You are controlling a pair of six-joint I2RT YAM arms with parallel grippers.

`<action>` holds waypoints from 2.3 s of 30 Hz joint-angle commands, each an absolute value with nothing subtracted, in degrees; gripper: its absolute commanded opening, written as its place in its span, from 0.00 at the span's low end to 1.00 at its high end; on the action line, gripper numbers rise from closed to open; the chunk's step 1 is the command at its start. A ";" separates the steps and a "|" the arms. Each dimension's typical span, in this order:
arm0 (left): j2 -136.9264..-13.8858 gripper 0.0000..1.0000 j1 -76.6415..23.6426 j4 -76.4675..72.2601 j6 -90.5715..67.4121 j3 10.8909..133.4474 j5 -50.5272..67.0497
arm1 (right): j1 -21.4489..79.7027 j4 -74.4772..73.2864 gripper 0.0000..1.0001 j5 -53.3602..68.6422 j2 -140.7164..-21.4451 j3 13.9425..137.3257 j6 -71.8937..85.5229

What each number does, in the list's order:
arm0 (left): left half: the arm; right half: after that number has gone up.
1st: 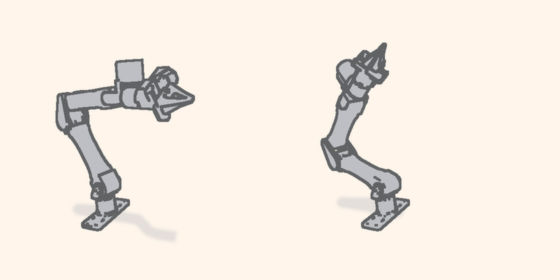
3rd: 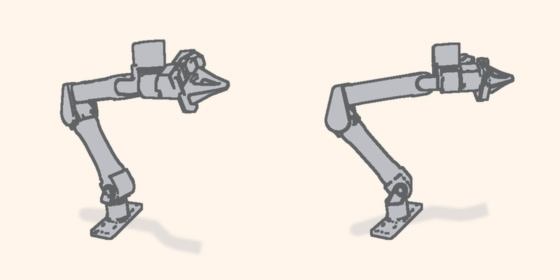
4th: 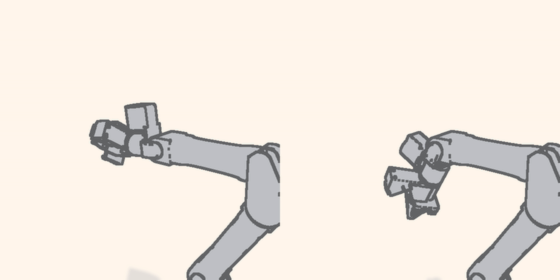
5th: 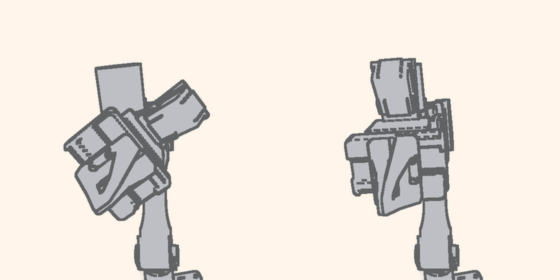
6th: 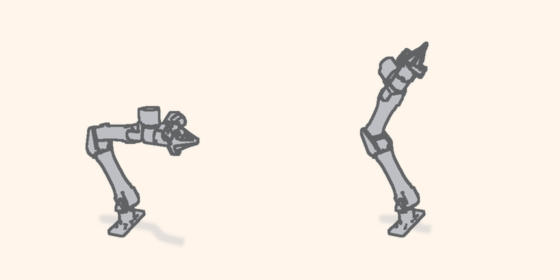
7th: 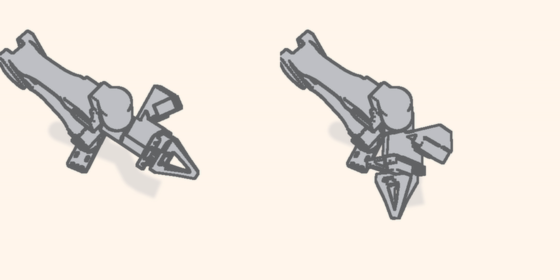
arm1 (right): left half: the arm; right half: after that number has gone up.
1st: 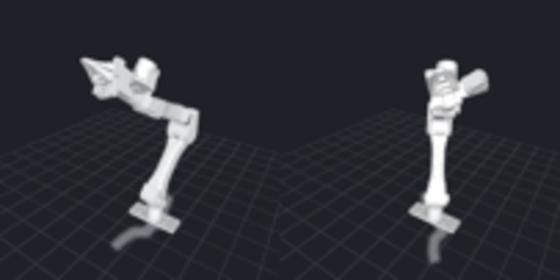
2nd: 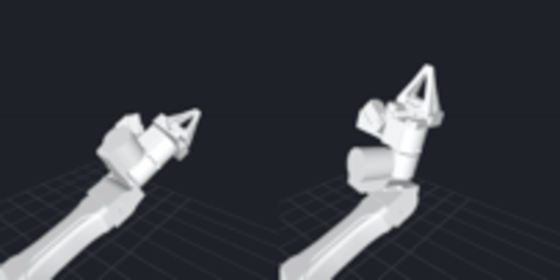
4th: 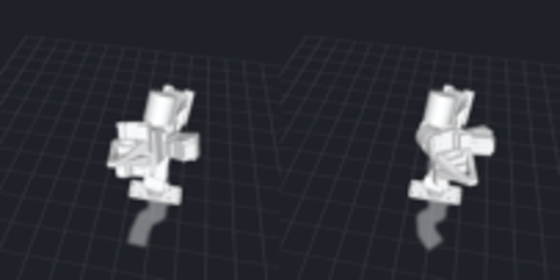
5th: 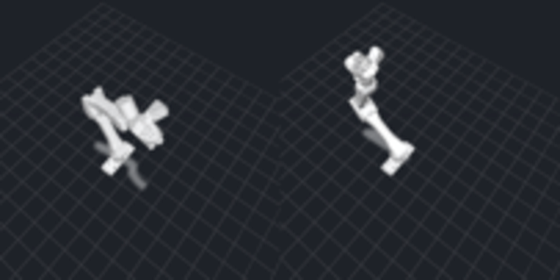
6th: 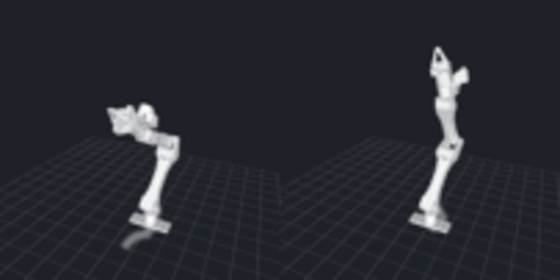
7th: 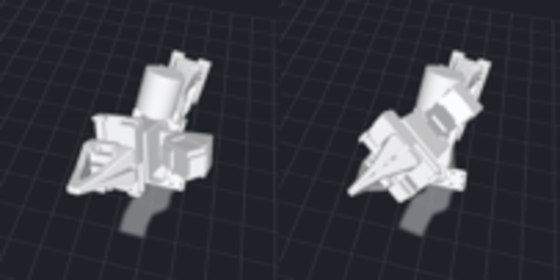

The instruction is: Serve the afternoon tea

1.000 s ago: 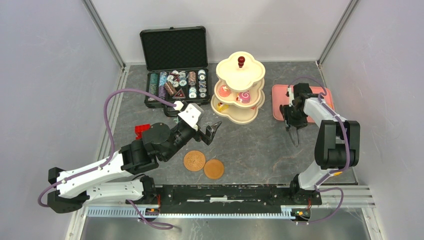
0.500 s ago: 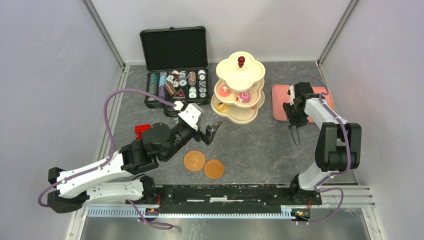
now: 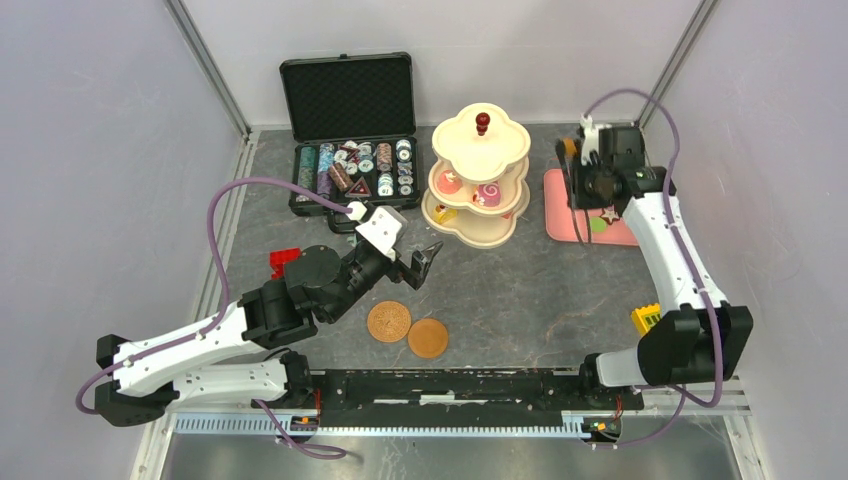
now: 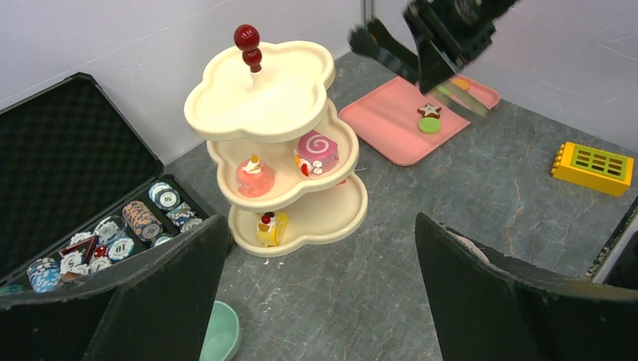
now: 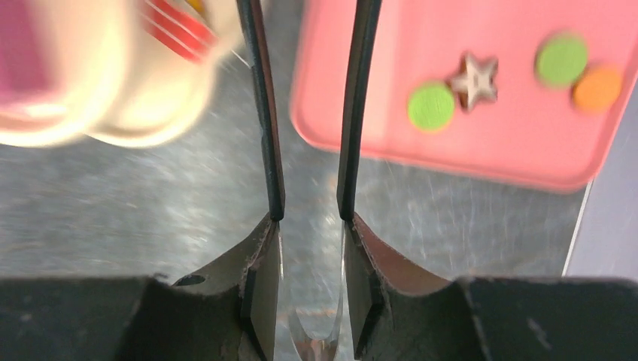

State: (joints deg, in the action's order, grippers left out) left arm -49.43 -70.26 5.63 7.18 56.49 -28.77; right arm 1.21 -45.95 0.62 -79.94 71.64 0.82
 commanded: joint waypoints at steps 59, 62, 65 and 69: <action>-47.38 1.00 -70.58 2.99 5.83 56.51 -31.16 | 21.81 -58.79 0.45 -15.44 -84.14 107.34 7.50; -46.81 1.00 -70.62 3.30 5.37 56.60 -30.76 | 21.50 -61.27 0.45 -20.37 -80.66 103.52 7.42; -46.04 1.00 -70.63 3.28 5.19 56.60 -30.67 | 19.51 -61.36 0.45 -23.91 -76.13 94.60 8.06; -45.88 1.00 -70.61 2.78 6.41 56.48 -32.21 | 12.08 -58.61 0.44 -23.72 -71.42 81.23 7.78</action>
